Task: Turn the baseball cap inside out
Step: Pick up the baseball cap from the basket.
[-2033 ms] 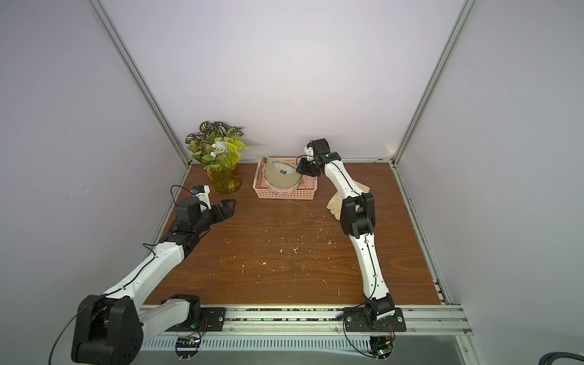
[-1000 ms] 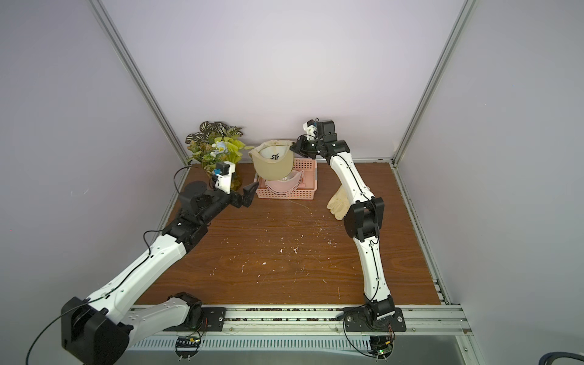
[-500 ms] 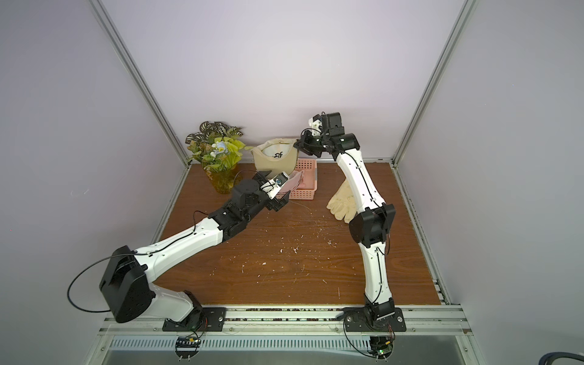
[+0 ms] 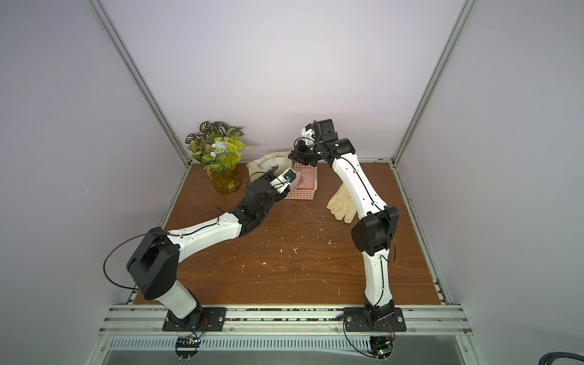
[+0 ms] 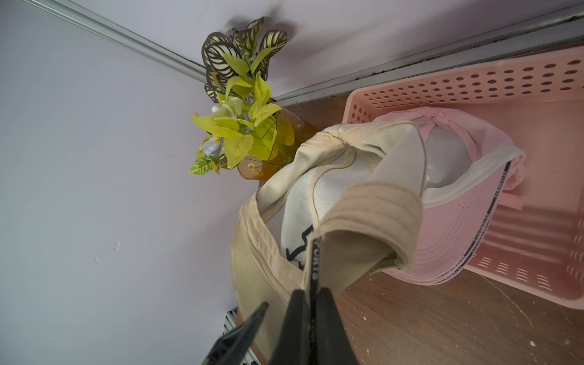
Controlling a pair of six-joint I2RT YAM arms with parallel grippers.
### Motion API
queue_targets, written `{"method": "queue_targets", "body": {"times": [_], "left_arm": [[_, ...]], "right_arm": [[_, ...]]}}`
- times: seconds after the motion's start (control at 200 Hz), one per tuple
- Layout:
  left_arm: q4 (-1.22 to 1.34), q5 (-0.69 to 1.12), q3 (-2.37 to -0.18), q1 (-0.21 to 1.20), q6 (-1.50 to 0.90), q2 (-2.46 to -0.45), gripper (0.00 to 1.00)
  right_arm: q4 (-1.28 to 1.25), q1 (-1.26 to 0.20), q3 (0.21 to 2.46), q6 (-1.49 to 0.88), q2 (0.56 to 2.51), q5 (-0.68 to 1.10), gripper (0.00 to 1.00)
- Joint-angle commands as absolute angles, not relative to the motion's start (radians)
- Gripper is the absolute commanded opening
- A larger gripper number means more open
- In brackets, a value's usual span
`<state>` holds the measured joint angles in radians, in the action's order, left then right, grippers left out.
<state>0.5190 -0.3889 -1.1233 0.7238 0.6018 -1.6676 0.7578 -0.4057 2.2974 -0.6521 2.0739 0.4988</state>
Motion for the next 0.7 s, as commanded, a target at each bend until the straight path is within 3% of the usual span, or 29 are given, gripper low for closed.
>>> {"method": "queue_targets", "body": {"times": [0.0,0.075,0.145,0.205,0.285,0.42,0.515,0.596,0.696], "left_arm": [[0.594,-0.422,-1.163,0.725,0.584,-1.658,0.31],[0.582,-0.396,-1.145,0.726,0.554,-1.624,0.15],[0.528,-0.358,-1.145,0.727,0.500,-1.579,0.00],[0.476,-0.315,-1.148,0.728,0.444,-1.536,0.00],[0.401,-0.249,-1.159,0.729,0.354,-1.479,0.00],[0.234,-0.153,-1.211,0.728,0.171,-1.422,0.00],[0.084,-0.095,-1.277,0.728,0.014,-1.416,0.00],[-0.021,-0.064,-1.323,0.729,-0.130,-1.425,0.00],[-0.067,0.015,-1.318,0.725,-0.301,-1.425,0.00]], "right_arm": [[0.724,-0.410,2.237,-0.619,1.962,0.503,0.01],[0.695,-0.410,2.181,-0.600,1.916,0.472,0.07],[0.643,-0.410,2.116,-0.581,1.861,0.435,0.24],[0.576,-0.410,2.043,-0.549,1.803,0.395,0.28],[0.469,-0.410,1.924,-0.496,1.707,0.325,0.42],[0.205,-0.408,1.630,-0.424,1.490,0.203,0.52],[0.066,-0.408,1.454,-0.354,1.343,0.123,0.67],[0.036,-0.408,1.365,-0.270,1.258,0.129,0.76],[0.094,-0.408,1.335,-0.199,1.214,0.228,0.78]]}}
